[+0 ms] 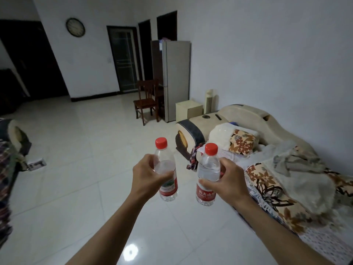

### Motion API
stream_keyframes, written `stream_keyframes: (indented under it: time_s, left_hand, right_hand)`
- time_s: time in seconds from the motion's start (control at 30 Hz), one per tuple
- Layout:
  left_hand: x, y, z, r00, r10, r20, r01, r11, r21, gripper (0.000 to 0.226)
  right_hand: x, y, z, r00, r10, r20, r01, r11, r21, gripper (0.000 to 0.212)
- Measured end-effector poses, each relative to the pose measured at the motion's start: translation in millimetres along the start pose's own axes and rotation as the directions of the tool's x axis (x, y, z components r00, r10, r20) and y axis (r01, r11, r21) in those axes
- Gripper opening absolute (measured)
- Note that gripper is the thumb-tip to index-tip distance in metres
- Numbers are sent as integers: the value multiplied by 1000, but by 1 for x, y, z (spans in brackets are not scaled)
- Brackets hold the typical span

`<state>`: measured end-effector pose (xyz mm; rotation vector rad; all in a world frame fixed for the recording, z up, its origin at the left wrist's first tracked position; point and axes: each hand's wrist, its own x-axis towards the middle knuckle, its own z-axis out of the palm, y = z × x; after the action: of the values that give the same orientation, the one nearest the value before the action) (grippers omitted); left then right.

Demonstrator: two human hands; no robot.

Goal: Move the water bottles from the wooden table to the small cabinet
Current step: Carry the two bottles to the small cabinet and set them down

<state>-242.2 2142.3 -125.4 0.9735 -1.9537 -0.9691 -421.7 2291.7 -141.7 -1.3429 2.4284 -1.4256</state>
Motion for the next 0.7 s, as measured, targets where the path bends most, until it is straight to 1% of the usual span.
stream_keyframes:
  time_s: [0.1, 0.23, 0.33, 0.43, 0.7]
  left_hand:
    - [22, -7, -6, 1000, 21, 1, -21, 1000, -8, 48]
    - [55, -21, -16, 1000, 4, 1, -4, 999, -49, 48]
    - [82, -33, -25, 998, 61, -2, -61, 997, -40, 50]
    - [111, -43, -33, 995, 96, -3, -96, 995, -42, 51]
    - [181, -60, -15, 994, 106, 23, -104, 993, -48, 50]
  right_hand:
    - [20, -8, 11, 999, -30, -23, 29, 1000, -11, 55]
    - [47, -20, 28, 998, -33, -52, 31, 999, -35, 56]
    - [69, -30, 41, 998, -38, -47, 34, 997, -65, 55]
    - [88, -36, 54, 995, -58, -75, 53, 996, -74, 55]
    - [145, -20, 79, 996, -33, -89, 29, 998, -47, 51]
